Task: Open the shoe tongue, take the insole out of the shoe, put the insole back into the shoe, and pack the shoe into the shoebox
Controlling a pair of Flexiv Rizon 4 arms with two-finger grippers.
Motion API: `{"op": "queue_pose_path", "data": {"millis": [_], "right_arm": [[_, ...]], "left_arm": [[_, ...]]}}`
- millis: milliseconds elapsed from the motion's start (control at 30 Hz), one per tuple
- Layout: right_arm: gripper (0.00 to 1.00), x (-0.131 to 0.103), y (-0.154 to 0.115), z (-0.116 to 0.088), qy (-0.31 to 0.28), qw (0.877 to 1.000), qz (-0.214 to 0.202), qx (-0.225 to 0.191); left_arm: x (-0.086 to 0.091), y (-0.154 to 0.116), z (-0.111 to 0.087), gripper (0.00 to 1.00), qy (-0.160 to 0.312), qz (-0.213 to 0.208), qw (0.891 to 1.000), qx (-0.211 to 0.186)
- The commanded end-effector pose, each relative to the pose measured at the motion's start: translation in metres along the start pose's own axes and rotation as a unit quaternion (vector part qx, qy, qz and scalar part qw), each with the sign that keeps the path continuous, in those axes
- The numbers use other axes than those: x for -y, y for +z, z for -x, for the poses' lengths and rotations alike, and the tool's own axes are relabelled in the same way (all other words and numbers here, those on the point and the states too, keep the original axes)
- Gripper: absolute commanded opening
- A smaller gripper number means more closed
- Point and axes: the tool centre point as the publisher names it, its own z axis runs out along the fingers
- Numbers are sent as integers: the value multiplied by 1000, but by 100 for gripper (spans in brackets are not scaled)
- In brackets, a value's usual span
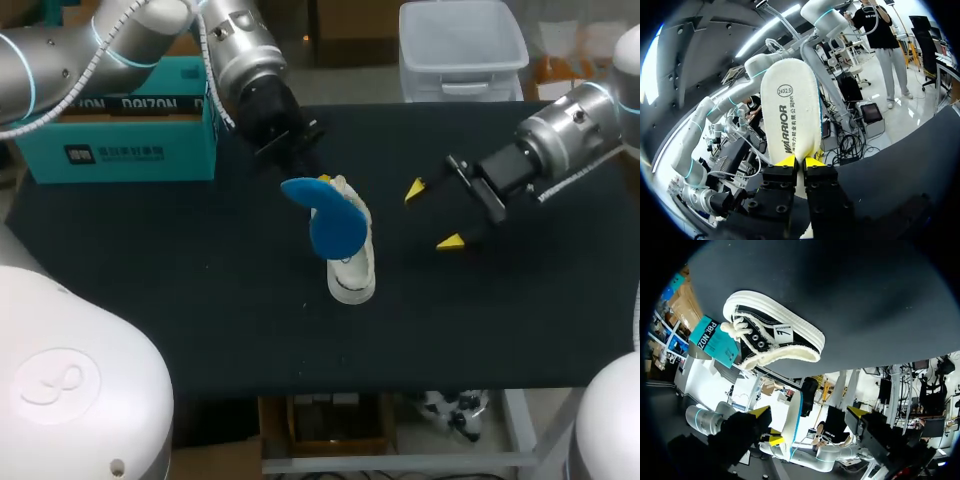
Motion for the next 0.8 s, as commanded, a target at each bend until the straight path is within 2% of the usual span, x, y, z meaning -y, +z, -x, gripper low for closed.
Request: {"op": "queue_pose_path", "data": {"millis": [33, 233, 400, 800], "right_arm": [[100, -17, 13, 7, 16, 998, -32, -59], [100, -26, 26, 8, 46, 995, -50, -74], [100, -26, 33, 6, 37, 995, -44, -81], [99, -27, 44, -7, 48, 992, -68, -96]], "left_arm": [[8, 17, 1, 0, 10, 133, 991, -5], [3, 23, 1, 0, 17, 182, 983, -7], [-5, 23, 1, 0, 23, 207, 978, -9], [-25, 32, 2, 0, 32, 225, 974, -20]]}}
